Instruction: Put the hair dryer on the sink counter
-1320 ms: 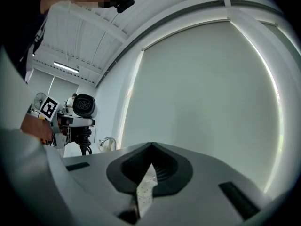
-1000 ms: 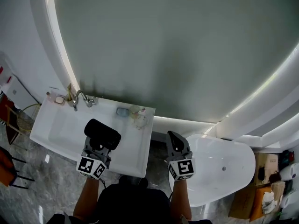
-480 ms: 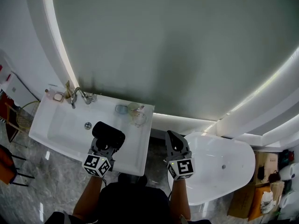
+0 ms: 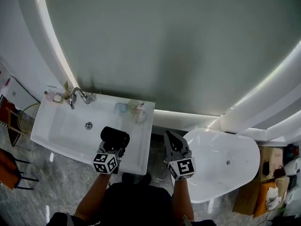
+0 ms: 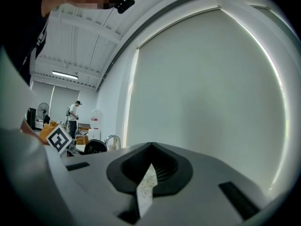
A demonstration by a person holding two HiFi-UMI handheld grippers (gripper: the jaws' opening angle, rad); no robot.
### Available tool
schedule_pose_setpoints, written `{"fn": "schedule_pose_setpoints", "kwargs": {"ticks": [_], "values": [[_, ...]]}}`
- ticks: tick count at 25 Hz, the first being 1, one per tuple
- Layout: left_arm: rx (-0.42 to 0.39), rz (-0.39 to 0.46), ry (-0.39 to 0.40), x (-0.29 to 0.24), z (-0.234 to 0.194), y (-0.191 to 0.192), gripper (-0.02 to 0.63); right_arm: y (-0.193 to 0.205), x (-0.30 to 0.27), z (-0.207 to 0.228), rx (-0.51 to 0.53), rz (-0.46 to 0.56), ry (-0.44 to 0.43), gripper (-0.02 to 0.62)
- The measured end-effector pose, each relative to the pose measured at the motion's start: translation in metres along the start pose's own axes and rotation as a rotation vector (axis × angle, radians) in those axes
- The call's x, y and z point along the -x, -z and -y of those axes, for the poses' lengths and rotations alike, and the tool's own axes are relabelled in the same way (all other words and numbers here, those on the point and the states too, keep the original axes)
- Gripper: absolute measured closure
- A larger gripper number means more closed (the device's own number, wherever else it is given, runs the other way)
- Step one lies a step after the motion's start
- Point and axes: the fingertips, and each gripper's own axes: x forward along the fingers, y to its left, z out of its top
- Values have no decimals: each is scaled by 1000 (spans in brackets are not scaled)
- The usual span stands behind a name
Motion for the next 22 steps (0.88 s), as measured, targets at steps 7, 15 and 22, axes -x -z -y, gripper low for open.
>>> {"fn": "schedule_pose_setpoints", "kwargs": {"ticks": [7,15,22], "values": [[96,-186,-59,-34,-16,54,383,6,3,1,-3,-8,-8,568],[207,-381,-76,-67,-23,107,383,2,8,5,35,38,-42,568],[196,-496,-99,-84,-25,134,383,2,13,8,5,43,-44,566]]}}
